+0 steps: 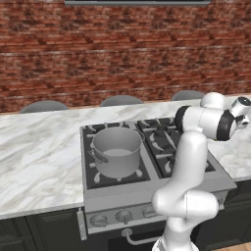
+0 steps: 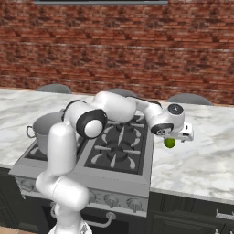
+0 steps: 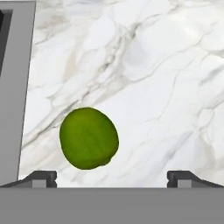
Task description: Turn on the burner for the pot on the stove. Wait thirty seconds for the pot to heat up. Then add the lime to the pot.
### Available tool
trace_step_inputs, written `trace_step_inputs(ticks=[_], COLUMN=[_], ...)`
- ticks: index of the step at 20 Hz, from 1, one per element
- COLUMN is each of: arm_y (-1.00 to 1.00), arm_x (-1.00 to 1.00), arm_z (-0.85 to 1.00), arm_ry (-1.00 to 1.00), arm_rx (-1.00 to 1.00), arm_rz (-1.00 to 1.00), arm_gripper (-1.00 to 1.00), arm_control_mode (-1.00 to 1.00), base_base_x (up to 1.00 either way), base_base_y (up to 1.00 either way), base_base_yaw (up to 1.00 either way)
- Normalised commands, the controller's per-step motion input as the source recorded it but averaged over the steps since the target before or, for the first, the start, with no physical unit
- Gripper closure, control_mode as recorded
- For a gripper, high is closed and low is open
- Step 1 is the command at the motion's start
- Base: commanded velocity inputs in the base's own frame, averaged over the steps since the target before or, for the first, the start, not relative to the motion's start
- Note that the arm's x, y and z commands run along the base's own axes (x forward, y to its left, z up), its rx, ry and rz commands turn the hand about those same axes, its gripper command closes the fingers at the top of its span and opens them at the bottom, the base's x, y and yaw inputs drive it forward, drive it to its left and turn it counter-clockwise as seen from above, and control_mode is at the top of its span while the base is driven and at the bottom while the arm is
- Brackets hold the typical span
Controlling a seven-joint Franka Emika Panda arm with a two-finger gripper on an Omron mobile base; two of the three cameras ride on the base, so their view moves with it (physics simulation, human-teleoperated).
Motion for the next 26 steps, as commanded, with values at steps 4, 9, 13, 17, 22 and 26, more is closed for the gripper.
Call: trace_step_inputs(ticks=[4,9,13,17,22,26], arm_y=[0.0,0.01,0.07,0.1,0.15,0.02], arm_x=[0.03,0.0,0.12,0.14,0.07,0.0], arm_z=[-0.13,-0.11,-0.01,-0.02,-0.12,-0.27], arm_ry=[0.0,-0.01,-0.09,-0.1,-0.03,0.0], arm_rx=[0.0,0.0,0.0,0.0,0.0,0.0], arm_rz=[0.0,0.0,0.0,0.0,0.0,0.0], arm_gripper=[-1.0,-1.0,-1.0,-1.0,-1.0,-1.0], arm_control_mode=[-1.0,-1.0,-1.0,-1.0,-1.0,-1.0], base_base_x=[0.0,0.0,0.0,0.0,0.0,0.0], base_base_y=[0.0,0.0,0.0,0.0,0.0,0.0], base_base_yaw=[0.0,0.0,0.0,0.0,0.0,0.0])
